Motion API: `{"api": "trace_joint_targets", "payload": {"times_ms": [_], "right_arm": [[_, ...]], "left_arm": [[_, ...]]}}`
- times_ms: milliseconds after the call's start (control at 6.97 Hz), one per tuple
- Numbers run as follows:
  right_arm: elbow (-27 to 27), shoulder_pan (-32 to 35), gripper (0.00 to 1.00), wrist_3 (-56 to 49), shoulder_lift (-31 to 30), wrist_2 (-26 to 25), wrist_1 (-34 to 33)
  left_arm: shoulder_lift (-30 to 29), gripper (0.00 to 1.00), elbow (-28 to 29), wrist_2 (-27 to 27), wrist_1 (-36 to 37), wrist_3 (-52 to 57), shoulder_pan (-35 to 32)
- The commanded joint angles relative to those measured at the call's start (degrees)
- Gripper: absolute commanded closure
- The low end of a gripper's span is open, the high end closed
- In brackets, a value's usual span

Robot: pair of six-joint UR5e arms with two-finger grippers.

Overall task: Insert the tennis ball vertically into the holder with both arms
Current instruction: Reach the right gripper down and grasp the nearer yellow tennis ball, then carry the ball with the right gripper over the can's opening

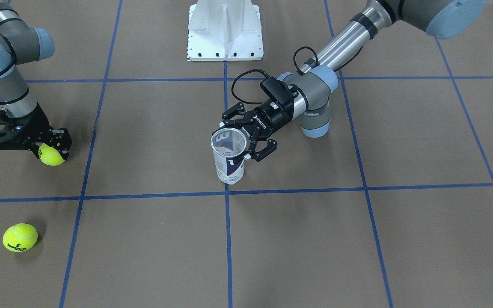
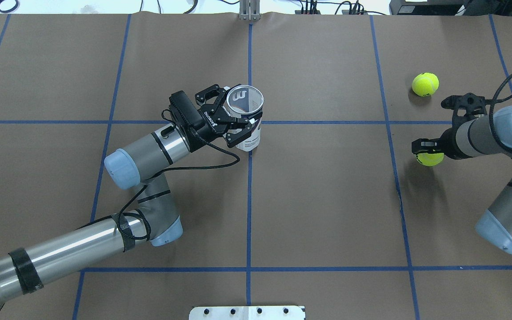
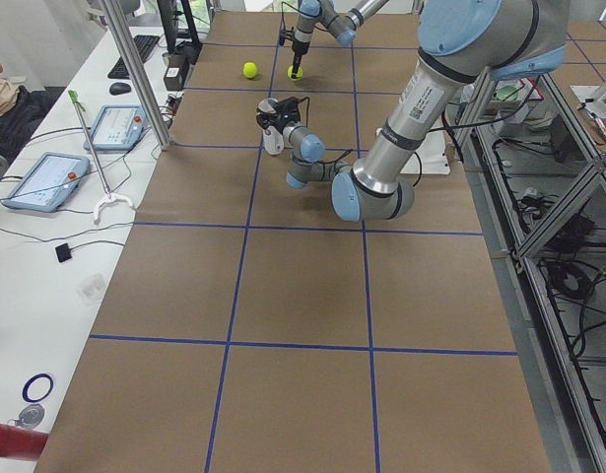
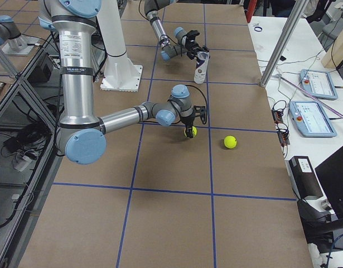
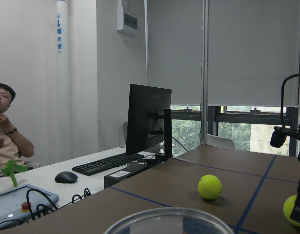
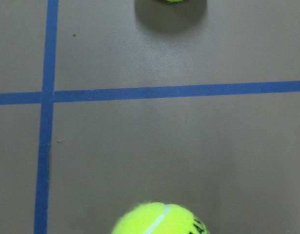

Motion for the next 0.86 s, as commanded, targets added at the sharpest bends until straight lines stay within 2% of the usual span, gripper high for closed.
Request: {"api": "trace_joint_targets", "payload": {"times_ms": [0, 287, 430, 717], "right_arm": [[9.48, 2.97, 1.00, 0.65, 6.41, 3.63, -17.17], [10.05, 2.81, 1.00, 5.80, 22.37, 4.09, -33.35], [10.05, 2.72, 1.00, 9.41, 29.07, 4.35, -39.35], [8.13, 1.59, 1.00, 18.89, 37.09, 5.06, -41.08]], "left_arm": [[0.00, 0.14, 0.00, -0.04, 0.00, 0.00, 0.04], [0.00, 0.14, 0.00, -0.04, 0.00, 0.00, 0.22], [0.00, 0.14, 0.00, 0.04, 0.00, 0.00, 0.30], [0.00, 0.14, 0.00, 0.05, 0.00, 0.00, 0.65]]}}
